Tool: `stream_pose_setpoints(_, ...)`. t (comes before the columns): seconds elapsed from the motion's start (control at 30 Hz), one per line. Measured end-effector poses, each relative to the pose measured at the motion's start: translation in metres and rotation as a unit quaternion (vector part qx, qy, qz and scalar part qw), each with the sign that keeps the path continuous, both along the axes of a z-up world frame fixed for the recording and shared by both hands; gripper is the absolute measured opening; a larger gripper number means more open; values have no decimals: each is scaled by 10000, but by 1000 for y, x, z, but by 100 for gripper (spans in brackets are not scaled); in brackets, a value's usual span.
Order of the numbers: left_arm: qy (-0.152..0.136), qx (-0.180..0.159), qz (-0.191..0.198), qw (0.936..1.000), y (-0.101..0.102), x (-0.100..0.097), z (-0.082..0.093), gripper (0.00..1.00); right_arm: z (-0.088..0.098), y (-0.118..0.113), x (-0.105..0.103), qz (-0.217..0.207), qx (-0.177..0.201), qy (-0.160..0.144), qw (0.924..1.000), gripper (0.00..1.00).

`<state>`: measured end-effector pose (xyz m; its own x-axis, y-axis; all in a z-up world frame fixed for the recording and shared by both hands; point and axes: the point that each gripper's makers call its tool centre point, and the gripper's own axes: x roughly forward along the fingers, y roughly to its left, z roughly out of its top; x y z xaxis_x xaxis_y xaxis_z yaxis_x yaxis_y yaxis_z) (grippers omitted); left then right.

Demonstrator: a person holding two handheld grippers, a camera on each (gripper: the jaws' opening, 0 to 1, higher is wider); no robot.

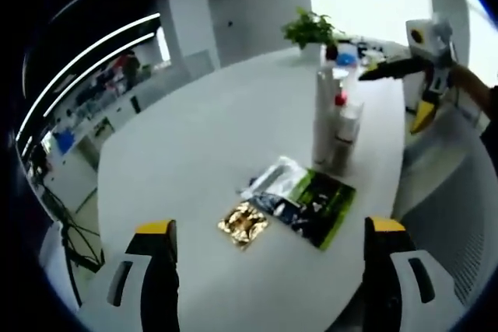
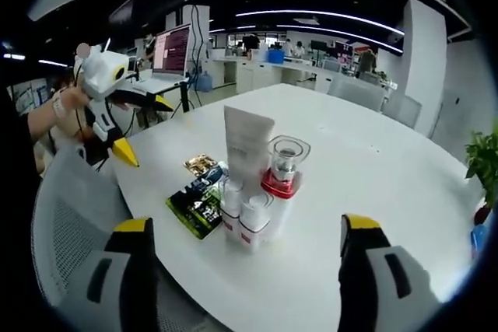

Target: Arrange the skincare products in the storage area until every visible bottle or jar stands upright without overlapping.

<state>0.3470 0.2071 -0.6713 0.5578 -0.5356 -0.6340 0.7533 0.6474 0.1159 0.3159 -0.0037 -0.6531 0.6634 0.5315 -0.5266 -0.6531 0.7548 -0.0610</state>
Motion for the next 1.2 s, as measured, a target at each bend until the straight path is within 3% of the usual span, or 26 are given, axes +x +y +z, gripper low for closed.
stream_pose_setpoints(0.5, 126, 240, -453, 9986, -19, 19, -3, 95, -11, -1, -1, -191, 298, 45, 9994, 87)
stream_pose_setpoints(0.73, 372, 255, -703, 9965, -38, 29, -10, 88, -18, -2, -1, -247, 360, 89, 9990, 81)
stream_pose_setpoints(0.93, 626, 354, -1031, 9921, -50, 43, -19, 78, -14, 0, 1, -238, 622, -13, 9978, 77)
stream_pose_setpoints(1.2, 859, 737, -1391, 9838, -65, 55, -32, 58, -20, 0, 0, -235, 664, 58, 9975, 77)
